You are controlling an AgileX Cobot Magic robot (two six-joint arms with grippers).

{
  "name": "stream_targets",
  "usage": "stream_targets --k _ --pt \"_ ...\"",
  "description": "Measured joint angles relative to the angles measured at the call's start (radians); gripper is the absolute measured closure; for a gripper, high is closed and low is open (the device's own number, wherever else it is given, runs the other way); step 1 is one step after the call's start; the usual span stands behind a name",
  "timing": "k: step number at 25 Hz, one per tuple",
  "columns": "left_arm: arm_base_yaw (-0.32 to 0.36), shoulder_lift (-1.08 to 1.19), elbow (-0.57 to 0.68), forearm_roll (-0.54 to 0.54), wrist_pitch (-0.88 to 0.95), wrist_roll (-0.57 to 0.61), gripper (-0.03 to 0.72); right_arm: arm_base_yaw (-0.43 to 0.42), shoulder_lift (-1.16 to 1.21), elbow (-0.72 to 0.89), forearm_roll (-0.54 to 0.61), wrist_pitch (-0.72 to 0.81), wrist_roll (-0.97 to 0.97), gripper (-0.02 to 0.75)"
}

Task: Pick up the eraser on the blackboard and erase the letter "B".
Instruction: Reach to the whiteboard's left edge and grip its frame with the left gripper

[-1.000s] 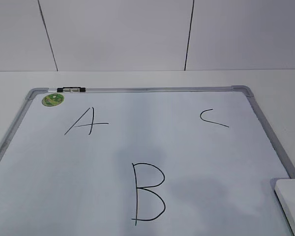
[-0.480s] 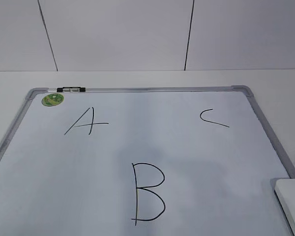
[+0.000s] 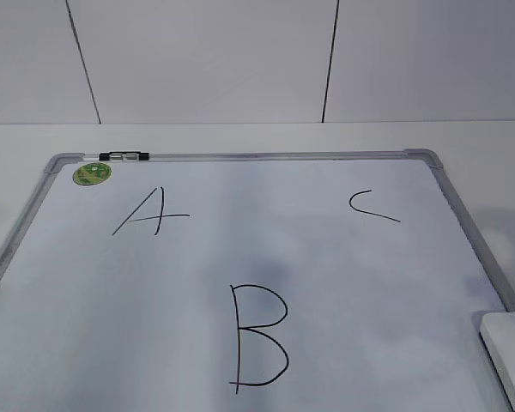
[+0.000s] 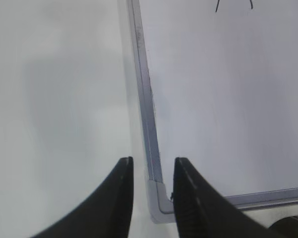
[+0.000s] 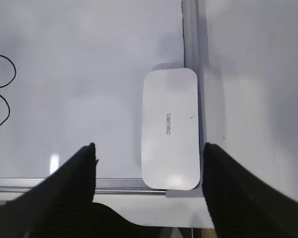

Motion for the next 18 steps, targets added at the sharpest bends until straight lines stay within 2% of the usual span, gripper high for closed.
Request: stream_targets --k 8,10,11,13,14,18 --pt "0.000 0.359 -0.111 -0.002 -0.009 0.000 0.469 0.000 0.273 -0.120 0.005 0.093 -0.004 0.203" --pt "0.000 0.359 -0.111 -0.002 -0.009 0.000 0.469 0.000 0.316 -0.128 0.005 0.102 -0.004 0.203" --pt "0.000 0.496 -0.174 -0.002 -0.019 0.000 0.469 0.000 0.335 -0.129 0.005 0.104 -0.006 0.203" --pt "0.000 0.496 -0.174 -0.002 -0.019 0.000 0.469 0.000 0.360 -0.129 0.005 0.105 -0.006 0.203" --pt "0.000 0.624 -0.243 0.002 -0.024 0.000 0.469 0.000 0.369 -0.129 0.005 0.105 -0.006 0.203" --pt "0.000 0.762 -0.324 0.008 -0.029 0.000 0.469 0.000 0.382 -0.129 0.005 0.088 -0.006 0.204"
